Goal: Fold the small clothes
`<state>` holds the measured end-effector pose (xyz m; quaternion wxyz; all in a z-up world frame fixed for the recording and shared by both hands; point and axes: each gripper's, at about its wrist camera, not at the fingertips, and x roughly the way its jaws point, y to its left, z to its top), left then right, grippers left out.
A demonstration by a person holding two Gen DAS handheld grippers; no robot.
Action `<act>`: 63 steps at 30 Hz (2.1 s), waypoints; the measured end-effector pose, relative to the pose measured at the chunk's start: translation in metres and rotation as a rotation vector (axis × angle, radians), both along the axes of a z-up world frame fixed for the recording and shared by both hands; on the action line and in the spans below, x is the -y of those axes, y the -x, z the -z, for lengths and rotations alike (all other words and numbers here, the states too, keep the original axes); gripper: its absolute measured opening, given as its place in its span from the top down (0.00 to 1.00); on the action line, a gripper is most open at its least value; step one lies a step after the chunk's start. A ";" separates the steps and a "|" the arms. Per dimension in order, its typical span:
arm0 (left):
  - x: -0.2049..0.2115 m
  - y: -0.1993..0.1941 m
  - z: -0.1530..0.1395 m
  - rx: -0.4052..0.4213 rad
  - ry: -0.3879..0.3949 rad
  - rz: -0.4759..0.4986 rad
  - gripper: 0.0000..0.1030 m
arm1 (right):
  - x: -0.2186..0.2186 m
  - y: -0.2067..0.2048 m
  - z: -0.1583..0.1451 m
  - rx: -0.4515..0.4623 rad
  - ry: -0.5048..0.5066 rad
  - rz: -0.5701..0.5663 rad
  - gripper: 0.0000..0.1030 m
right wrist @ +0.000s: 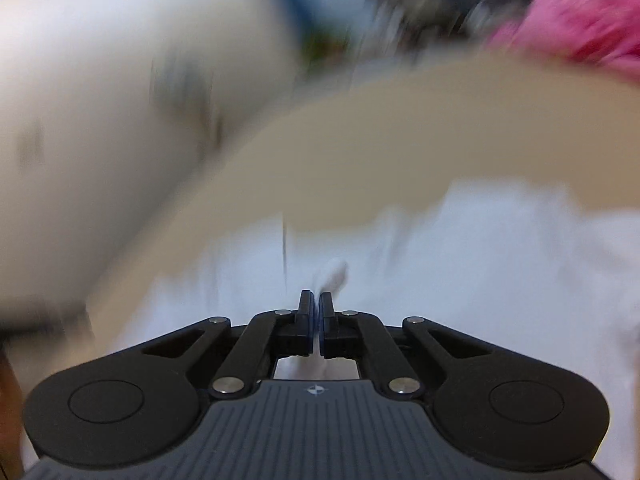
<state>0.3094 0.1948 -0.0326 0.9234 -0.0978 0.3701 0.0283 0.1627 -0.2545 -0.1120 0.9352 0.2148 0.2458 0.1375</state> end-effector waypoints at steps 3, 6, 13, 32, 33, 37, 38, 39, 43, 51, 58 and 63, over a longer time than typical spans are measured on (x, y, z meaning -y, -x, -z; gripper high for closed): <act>0.004 -0.004 -0.003 0.014 0.016 0.030 0.68 | 0.039 0.029 -0.026 0.106 -0.062 0.231 0.99; 0.014 -0.008 -0.001 -0.001 0.006 0.083 0.68 | 0.071 0.019 -0.011 -0.150 -0.036 0.340 0.95; 0.030 -0.014 0.021 -0.079 -0.023 0.159 0.62 | 0.126 0.009 0.054 -0.486 -0.199 0.428 0.93; 0.050 -0.036 0.055 -0.175 -0.012 0.178 0.47 | 0.107 -0.004 0.033 -0.329 0.076 0.427 0.63; 0.051 -0.037 0.056 -0.173 -0.014 0.178 0.47 | 0.106 -0.007 0.037 -0.344 0.095 0.415 0.61; 0.052 -0.041 0.060 -0.178 -0.019 0.166 0.47 | 0.100 -0.020 0.049 -0.379 0.179 0.348 0.66; 0.051 -0.042 0.060 -0.177 -0.017 0.164 0.47 | 0.094 -0.024 0.049 -0.368 0.206 0.332 0.83; 0.051 -0.042 0.059 -0.171 -0.014 0.161 0.47 | 0.091 -0.025 0.047 -0.349 0.230 0.306 0.97; 0.049 -0.041 0.050 -0.125 -0.015 0.148 0.47 | 0.083 -0.016 0.027 -0.220 0.259 0.268 0.97; 0.044 -0.042 0.040 -0.072 -0.007 0.121 0.47 | 0.128 -0.016 0.025 -0.277 0.184 0.502 0.97; 0.045 -0.044 0.045 -0.099 -0.005 0.145 0.47 | 0.126 -0.019 0.021 -0.229 0.199 0.487 0.91; 0.044 -0.052 0.079 -0.292 -0.078 0.146 0.48 | 0.125 -0.037 0.045 -0.380 0.144 0.369 0.90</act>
